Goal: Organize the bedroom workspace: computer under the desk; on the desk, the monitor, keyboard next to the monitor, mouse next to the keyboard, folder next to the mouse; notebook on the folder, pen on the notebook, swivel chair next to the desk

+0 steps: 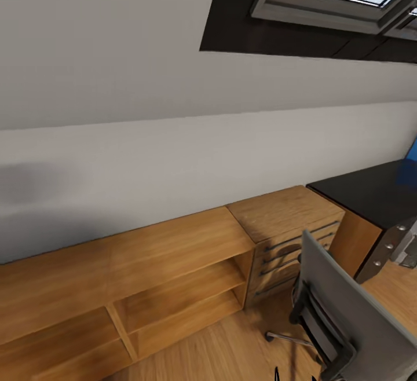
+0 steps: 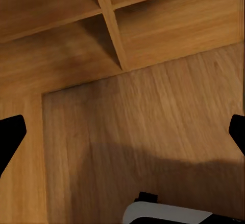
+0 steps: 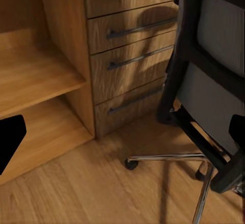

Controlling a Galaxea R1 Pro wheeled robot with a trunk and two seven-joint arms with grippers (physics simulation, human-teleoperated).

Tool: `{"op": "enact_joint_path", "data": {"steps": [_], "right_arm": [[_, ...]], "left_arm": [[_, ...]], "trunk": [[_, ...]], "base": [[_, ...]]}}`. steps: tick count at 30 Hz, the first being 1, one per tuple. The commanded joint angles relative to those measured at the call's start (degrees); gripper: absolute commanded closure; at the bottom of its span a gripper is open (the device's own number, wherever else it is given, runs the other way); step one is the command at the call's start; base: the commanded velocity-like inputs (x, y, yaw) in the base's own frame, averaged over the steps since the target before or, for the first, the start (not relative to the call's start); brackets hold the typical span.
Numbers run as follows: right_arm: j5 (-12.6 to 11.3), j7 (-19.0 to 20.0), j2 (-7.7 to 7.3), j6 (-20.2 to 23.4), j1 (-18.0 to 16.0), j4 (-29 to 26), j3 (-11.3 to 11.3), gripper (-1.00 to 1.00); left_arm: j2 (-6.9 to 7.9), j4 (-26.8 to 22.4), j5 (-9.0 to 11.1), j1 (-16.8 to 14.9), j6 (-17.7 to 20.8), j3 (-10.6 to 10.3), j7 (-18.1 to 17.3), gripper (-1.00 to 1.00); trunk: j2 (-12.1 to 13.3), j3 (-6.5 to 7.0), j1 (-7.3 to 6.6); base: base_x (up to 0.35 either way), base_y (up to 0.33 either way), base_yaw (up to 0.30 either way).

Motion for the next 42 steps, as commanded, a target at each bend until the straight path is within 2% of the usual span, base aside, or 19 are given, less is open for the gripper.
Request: {"op": "enact_joint_path", "data": {"steps": [1,42], "right_arm": [[0.6,-0.2,0.03,-0.1,-0.1,0.0,-0.4,-1.00],[0.6,-0.3,0.03,-0.1,-0.1,0.0,-0.4,-1.00]], "left_arm": [[0.02,0.0,0.2,0.0,-0.1,-0.5,0.5,-1.00],[0.02,0.0,0.2,0.0,0.0,-0.4,0.5,-1.00]], "trunk": [[-0.1,-0.10,0.05],[-0.1,0.80,0.05]], "base": [[0.143,0.038,-0.286],[0.004,0.001,-0.283]]}}
